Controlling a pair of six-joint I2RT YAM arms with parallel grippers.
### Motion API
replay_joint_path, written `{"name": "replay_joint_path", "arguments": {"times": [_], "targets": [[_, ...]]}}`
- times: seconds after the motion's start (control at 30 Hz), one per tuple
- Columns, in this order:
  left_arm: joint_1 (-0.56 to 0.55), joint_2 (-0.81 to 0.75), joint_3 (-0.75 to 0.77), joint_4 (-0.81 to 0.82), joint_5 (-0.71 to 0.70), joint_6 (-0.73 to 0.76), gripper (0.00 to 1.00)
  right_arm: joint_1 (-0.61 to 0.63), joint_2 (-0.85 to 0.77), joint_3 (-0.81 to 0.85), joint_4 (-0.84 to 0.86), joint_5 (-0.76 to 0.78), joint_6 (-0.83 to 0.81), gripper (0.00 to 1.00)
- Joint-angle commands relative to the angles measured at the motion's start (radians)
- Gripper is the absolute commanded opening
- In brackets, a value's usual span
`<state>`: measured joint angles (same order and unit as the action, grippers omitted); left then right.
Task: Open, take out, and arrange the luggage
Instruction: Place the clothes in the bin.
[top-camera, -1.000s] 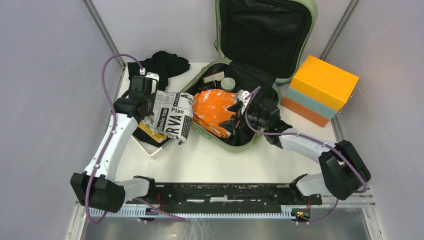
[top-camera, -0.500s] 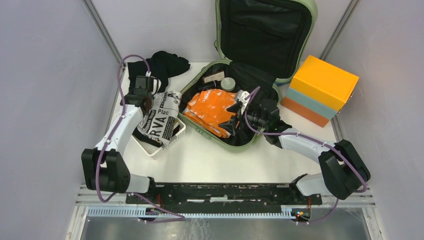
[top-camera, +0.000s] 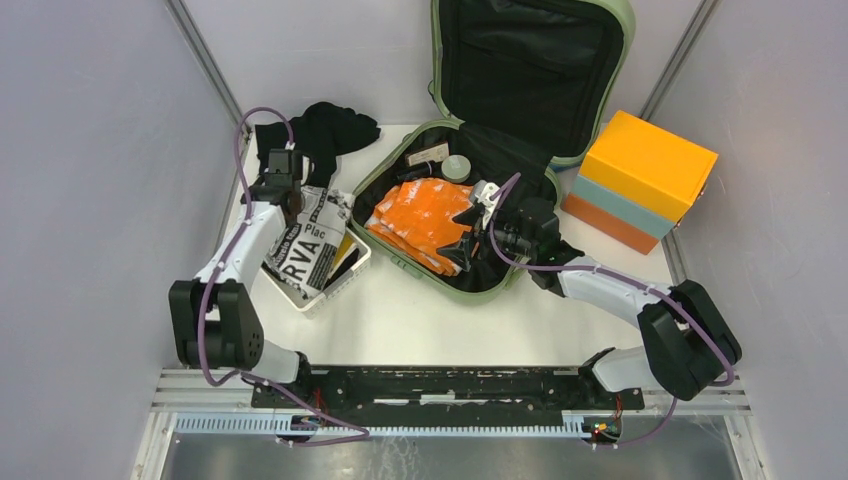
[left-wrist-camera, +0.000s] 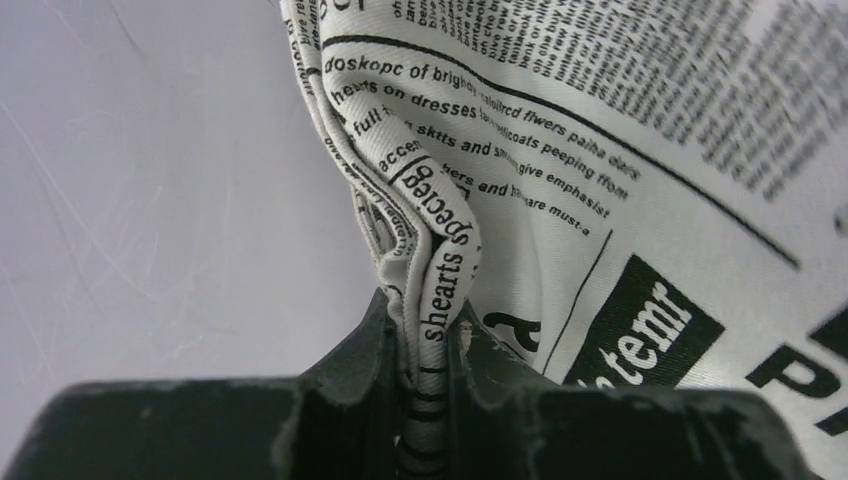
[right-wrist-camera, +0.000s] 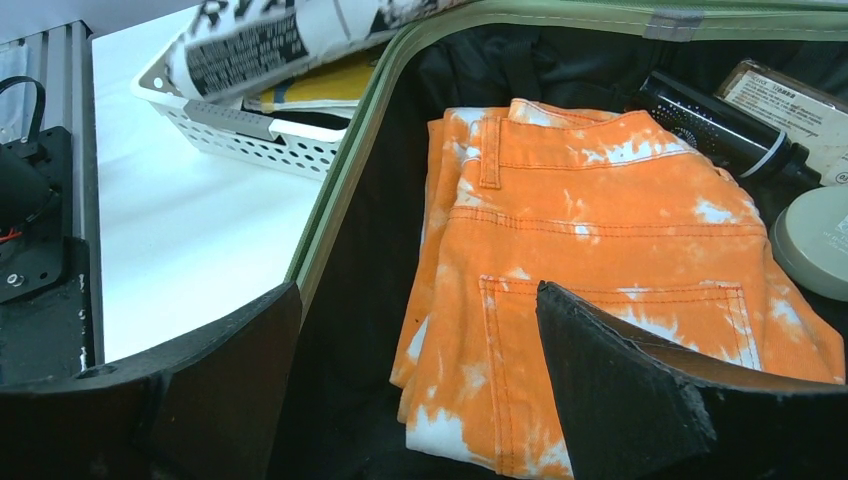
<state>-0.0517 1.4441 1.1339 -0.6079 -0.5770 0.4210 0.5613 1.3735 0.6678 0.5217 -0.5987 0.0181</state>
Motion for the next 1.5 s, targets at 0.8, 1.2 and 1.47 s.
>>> {"name": "replay_joint_path", "arguments": {"times": [0.8,1.2,1.47], "targets": [[0.049,-0.387,-0.141,0.041,0.846,-0.51,0.79,0.005,-0.052,-0.01,0.043,-0.024,-0.036,0.94],[-0.121,-0.348,-0.286,0.106,0.503,-0.311,0.82,0.005,-0.03,-0.013,0.061,-0.032,-0.027,0.93],[-0.238,-0.259,-0.332,0.135,0.259,-0.264,0.8,0.005,-0.03,-0.014,0.049,-0.029,-0.038,0.94]]}}
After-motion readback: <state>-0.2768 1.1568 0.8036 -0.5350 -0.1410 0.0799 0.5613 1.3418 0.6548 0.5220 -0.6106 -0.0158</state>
